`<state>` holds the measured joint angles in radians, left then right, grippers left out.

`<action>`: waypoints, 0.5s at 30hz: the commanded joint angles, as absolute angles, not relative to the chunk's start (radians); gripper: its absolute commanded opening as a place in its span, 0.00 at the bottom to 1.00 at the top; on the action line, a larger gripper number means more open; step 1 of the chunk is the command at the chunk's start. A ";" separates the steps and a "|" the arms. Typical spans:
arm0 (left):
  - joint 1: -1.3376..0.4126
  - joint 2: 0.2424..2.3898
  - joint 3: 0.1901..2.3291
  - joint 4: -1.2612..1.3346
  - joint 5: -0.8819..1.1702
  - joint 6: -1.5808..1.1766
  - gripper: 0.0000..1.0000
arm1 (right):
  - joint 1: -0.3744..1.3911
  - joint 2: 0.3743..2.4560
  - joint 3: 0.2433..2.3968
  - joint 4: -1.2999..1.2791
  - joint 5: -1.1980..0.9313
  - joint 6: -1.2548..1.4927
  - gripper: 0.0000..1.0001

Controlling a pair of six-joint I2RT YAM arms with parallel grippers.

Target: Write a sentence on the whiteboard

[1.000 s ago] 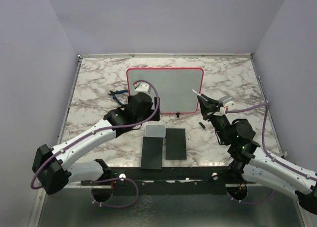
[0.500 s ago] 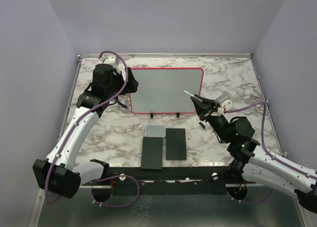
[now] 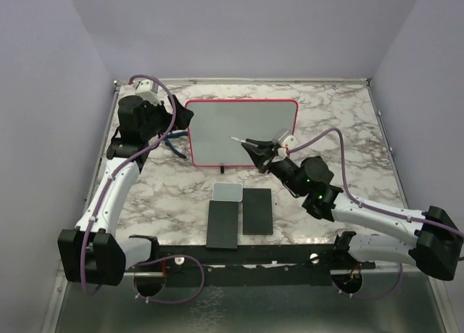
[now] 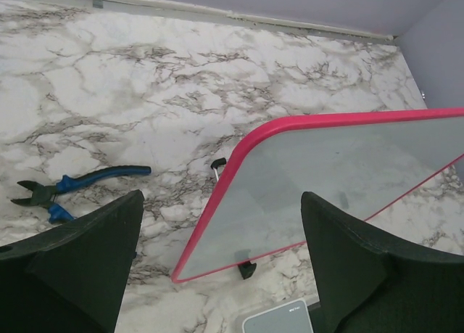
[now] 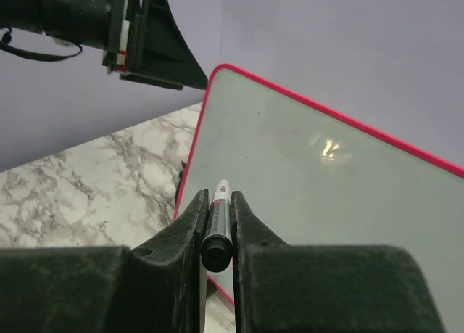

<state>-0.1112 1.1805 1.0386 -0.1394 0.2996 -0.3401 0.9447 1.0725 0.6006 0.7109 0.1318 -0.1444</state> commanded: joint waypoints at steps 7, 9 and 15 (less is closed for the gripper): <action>-0.041 1.235 0.998 0.072 0.563 -0.364 0.77 | 0.960 1.369 0.813 0.899 0.055 -0.102 0.01; -0.041 1.235 0.994 0.072 0.562 -0.361 0.74 | 0.960 1.416 0.848 0.910 0.052 -0.102 0.01; -0.041 1.256 0.988 0.092 0.586 -0.377 0.59 | 0.960 1.512 0.913 0.924 0.057 -0.136 0.01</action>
